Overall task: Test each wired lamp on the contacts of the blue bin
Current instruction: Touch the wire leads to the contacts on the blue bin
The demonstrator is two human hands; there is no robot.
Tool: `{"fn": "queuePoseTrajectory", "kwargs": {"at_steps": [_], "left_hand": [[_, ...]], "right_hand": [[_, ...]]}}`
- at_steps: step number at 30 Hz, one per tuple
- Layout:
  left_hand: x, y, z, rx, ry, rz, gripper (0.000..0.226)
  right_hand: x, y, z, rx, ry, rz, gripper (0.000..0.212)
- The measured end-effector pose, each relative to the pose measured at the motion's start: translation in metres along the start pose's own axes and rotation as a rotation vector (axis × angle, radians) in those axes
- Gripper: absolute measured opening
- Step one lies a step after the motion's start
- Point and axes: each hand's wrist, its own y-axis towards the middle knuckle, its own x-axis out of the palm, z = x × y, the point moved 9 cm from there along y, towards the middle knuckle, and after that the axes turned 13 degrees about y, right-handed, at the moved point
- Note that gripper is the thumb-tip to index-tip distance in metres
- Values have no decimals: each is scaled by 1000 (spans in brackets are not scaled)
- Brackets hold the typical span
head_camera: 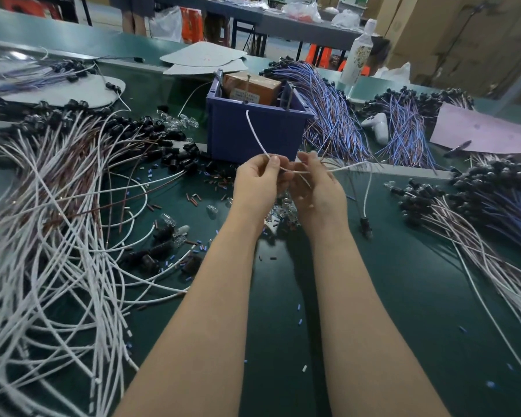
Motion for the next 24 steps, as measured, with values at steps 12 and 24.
{"fn": "queuePoseTrajectory", "kwargs": {"at_steps": [12, 24], "left_hand": [[5, 1, -7, -39, -6, -49, 14], [-28, 3, -1, 26, -37, 223, 16]], "right_hand": [[16, -4, 12, 92, 21, -105, 20], [28, -23, -58, -202, -1038, -76, 41]]}}
